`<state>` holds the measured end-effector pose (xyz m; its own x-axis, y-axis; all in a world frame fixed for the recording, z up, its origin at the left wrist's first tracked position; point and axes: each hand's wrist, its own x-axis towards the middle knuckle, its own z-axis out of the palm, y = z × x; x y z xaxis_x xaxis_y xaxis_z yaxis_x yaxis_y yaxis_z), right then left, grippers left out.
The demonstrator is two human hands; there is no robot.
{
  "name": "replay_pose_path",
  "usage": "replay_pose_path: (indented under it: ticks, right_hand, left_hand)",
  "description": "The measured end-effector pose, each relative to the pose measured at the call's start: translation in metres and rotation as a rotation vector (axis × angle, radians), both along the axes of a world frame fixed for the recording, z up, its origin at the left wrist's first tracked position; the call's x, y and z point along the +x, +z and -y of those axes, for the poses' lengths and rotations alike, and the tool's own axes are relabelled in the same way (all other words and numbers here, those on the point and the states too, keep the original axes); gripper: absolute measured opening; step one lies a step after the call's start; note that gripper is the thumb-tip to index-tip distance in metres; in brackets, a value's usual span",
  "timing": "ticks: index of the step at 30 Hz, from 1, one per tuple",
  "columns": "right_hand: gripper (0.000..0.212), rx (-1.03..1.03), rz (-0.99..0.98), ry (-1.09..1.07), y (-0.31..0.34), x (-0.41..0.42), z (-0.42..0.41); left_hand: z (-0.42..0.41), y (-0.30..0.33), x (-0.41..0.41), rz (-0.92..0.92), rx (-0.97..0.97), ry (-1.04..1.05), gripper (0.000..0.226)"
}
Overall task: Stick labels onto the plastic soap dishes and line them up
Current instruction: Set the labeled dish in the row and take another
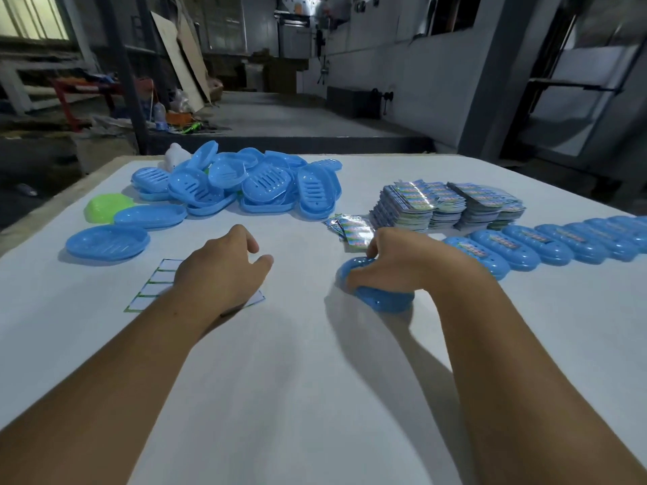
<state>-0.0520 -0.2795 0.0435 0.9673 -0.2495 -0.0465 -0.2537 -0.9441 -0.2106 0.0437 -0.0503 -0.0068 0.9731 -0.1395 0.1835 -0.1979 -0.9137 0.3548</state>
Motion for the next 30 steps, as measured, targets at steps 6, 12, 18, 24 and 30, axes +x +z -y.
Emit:
replay_pose_path:
  ticks: [6,12,18,24,30]
  right_hand:
    - [0.044,0.004,0.026,-0.165,0.003,-0.004,0.021]
    - [0.021,-0.009,0.055,-0.21,0.0,0.001,0.031]
    - [0.039,-0.044,0.116,-0.223,-0.004,0.005,0.036]
    - [0.028,0.096,0.237,-0.035,-0.011,0.015,0.015]
    - [0.013,0.227,0.331,0.243,-0.027,0.029,-0.022]
  left_hand:
    - [0.002,0.0,0.0,-0.016,0.014,-0.004,0.027]
    - [0.001,-0.001,0.001,-0.027,0.005,-0.007,0.028]
    - [0.001,0.001,-0.001,-0.051,0.0,-0.01,0.028]
    - [0.002,0.004,-0.006,-0.06,-0.014,-0.032,0.027]
    - [-0.002,0.008,-0.004,-0.048,-0.122,-0.039,0.022]
